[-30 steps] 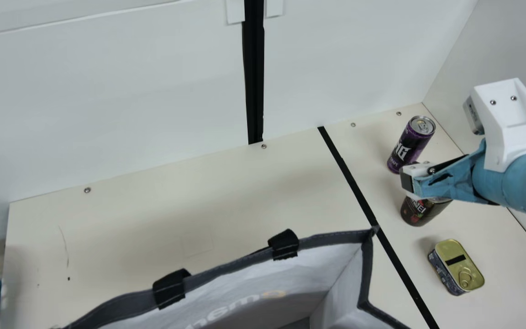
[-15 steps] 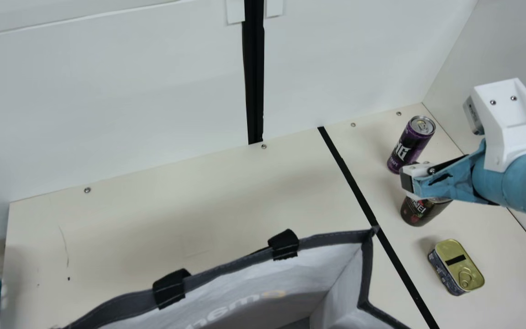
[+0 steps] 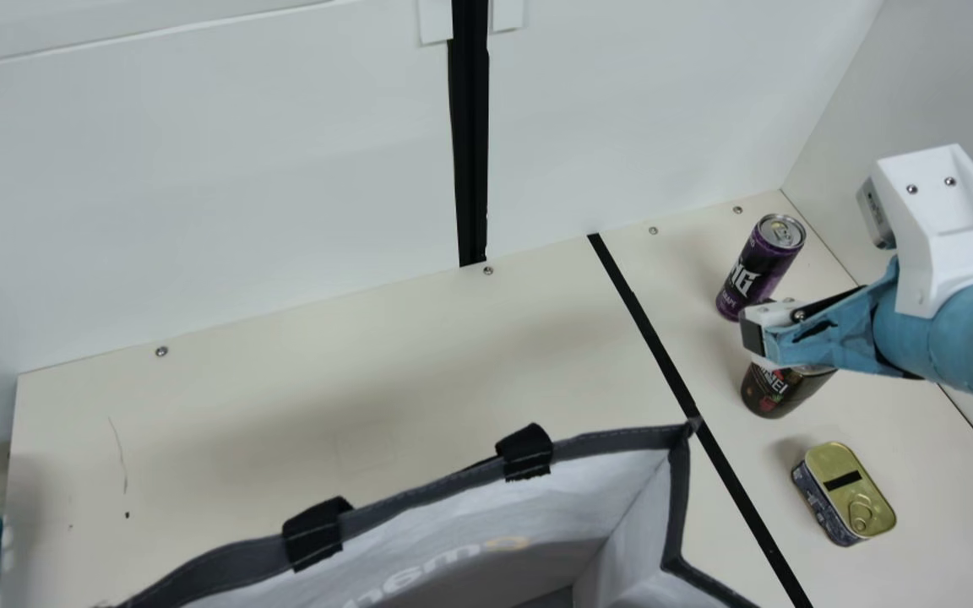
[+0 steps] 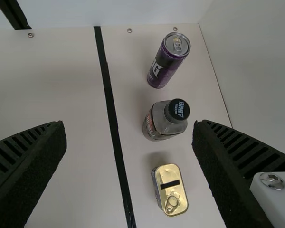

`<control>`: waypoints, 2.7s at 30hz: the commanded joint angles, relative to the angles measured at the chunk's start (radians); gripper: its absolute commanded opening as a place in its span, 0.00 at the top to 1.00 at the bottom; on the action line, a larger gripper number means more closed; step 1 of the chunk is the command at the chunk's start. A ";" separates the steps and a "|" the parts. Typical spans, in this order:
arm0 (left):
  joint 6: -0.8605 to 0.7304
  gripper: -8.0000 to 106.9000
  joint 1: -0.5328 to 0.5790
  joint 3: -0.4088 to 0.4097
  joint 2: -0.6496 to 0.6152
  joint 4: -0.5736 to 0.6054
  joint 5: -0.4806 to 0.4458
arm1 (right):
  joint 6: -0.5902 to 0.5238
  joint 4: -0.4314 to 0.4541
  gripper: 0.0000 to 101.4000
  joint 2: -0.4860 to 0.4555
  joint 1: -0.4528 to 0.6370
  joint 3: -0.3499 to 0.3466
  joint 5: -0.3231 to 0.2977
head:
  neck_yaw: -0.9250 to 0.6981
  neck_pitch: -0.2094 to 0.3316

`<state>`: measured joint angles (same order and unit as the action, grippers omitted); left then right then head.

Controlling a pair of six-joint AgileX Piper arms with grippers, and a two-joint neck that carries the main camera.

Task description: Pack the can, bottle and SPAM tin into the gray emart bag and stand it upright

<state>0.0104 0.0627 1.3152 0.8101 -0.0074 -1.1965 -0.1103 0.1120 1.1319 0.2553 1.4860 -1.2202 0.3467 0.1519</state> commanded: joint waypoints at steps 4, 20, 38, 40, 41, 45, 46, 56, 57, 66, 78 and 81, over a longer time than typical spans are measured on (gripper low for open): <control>0.007 0.15 0.030 0.053 0.035 -0.015 0.011 | 0.000 0.000 0.06 0.000 0.000 0.000 0.000 | 0.002 0.023; -0.007 0.15 0.150 0.227 0.167 -0.051 0.045 | 0.000 0.000 0.06 0.000 0.000 0.000 0.000 | 0.002 0.023; -0.201 0.15 0.195 0.411 0.290 0.125 0.048 | 0.000 0.000 0.06 0.000 0.000 0.000 0.000 | 0.002 0.023; -0.231 0.15 0.195 0.431 0.303 0.153 0.044 | 0.000 0.000 0.06 0.000 0.000 0.000 0.000 | 0.002 0.023; -0.244 0.15 0.197 0.441 0.310 0.164 0.042 | 0.000 0.000 0.06 0.000 0.000 0.000 0.000 | 0.002 0.023; -0.296 0.15 0.202 0.479 0.336 0.210 0.035 | 0.000 0.000 0.06 0.000 0.000 0.000 0.000 | 0.002 0.023; -0.308 0.15 0.205 0.488 0.343 0.220 0.034 | 0.000 0.000 0.06 0.000 0.000 0.000 0.000 | 0.002 0.023; -0.405 0.15 0.257 0.565 0.403 0.304 0.007 | 0.000 0.000 0.06 0.000 0.000 0.000 0.000 | 0.002 0.023; -0.414 0.15 0.265 0.571 0.409 0.312 0.002 | 0.000 0.000 0.06 0.000 0.000 0.000 0.000 | 0.002 0.023; -0.509 0.15 0.344 0.593 0.449 0.367 -0.024 | 0.000 0.000 0.06 0.000 0.000 0.000 0.000 | 0.002 0.023; -0.578 0.15 0.471 0.584 0.487 0.387 -0.024 | 0.000 0.000 0.06 0.000 0.000 0.000 0.000 | 0.002 0.023; -0.588 0.15 0.498 0.585 0.498 0.388 -0.024 | 0.000 0.000 0.06 0.000 0.000 0.000 0.000 | 0.002 0.023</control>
<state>-0.5745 0.5516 1.8980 1.3065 0.3789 -1.2190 -0.1103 0.1120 1.1319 0.2553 1.4860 -1.2202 0.3467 0.1519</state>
